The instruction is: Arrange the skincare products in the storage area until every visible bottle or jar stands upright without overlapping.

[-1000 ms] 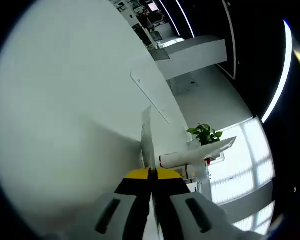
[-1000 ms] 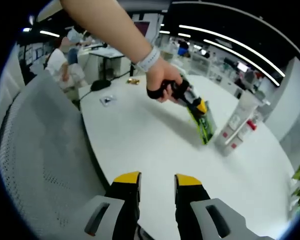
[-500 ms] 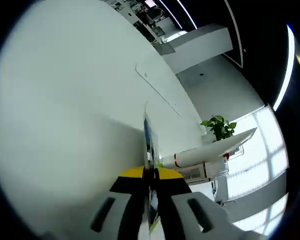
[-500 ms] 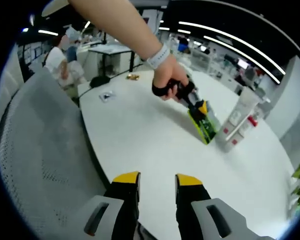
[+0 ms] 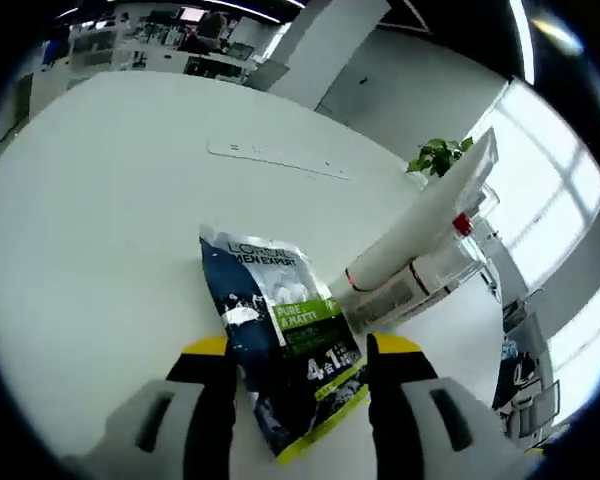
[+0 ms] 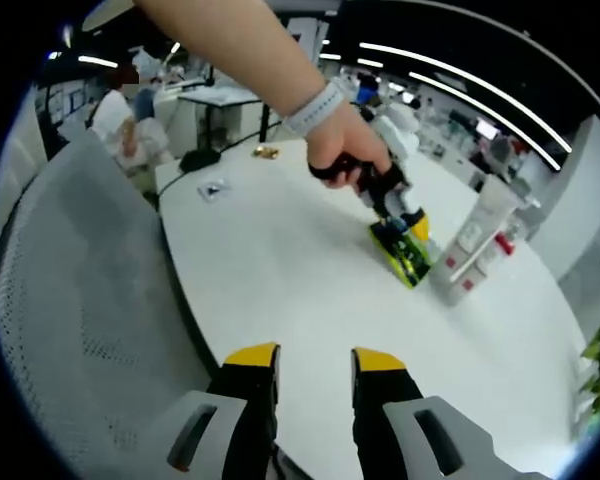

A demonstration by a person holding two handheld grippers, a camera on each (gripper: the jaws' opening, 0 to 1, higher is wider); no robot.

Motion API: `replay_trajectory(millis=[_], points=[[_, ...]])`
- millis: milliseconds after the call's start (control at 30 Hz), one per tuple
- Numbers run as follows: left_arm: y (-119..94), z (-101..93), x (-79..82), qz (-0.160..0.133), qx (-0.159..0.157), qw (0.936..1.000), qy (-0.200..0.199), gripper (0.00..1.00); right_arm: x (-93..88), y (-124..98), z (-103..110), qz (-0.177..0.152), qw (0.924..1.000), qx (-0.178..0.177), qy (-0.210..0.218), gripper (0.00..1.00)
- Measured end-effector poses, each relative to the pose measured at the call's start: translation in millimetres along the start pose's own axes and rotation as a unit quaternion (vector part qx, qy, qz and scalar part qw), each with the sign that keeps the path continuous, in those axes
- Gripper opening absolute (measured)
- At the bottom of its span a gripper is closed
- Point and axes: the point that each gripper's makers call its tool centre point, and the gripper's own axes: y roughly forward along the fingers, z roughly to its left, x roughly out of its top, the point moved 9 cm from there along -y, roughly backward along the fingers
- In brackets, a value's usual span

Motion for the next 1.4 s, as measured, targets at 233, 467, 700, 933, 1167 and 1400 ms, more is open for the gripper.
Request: replay_trajectory(millis=[233,467,700,933,1167,1400], points=[[-2,0.1,-4.8,0.024,0.028,0.9964,0.076,0.56,-0.4,0,-1,0.001,1.0,-0.003,-0.003,0.28],[-12,-4.2,-6.2,0.021,0.03,0.9907,0.131,0.61,-0.6,0,-1,0.005,1.0,-0.002,-0.006,0.28],[-66,8.9,-0.8,-0.008,0.015,0.981,0.193,0.68,0.9,-1,-1,0.0,0.9999,-0.007,-0.012,0.3],[-154,52.5,-15.3,-0.027,0.036,0.9782,0.203,0.66,1.8,0,0,0.0,0.9999,0.0,-0.017,0.3],[-209,86.8,-67.6,0.002,0.032,0.981,0.191,0.66,3.0,1,3,-0.001,0.9997,0.01,-0.023,0.3],[-223,106.8,-114.2,0.126,0.001,0.937,0.326,0.65,3.5,2,5,0.0,0.9995,0.015,-0.028,0.3]])
